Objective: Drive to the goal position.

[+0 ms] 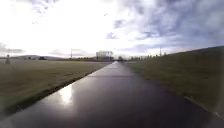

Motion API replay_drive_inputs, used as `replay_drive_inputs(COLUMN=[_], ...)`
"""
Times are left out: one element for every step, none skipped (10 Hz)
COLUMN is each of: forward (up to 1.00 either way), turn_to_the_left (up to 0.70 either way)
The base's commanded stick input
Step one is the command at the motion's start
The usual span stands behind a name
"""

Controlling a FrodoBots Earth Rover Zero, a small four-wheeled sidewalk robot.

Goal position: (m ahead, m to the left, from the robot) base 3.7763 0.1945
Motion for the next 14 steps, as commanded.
replay_drive_inputs(forward=[1.0, 1.0, 1.0, 1.0, 1.0, 1.0, 0.84, 0.21, 0.0, 0.0, 0.0, 0.0, 0.0, 0.0], turn_to_the_left=[-0.4, -0.4, -0.26, -0.01, 0.0, 0.0, 0.0, 0.0, 0.0, 0.0, 0.0, 0.0, 0.0, 0.0])
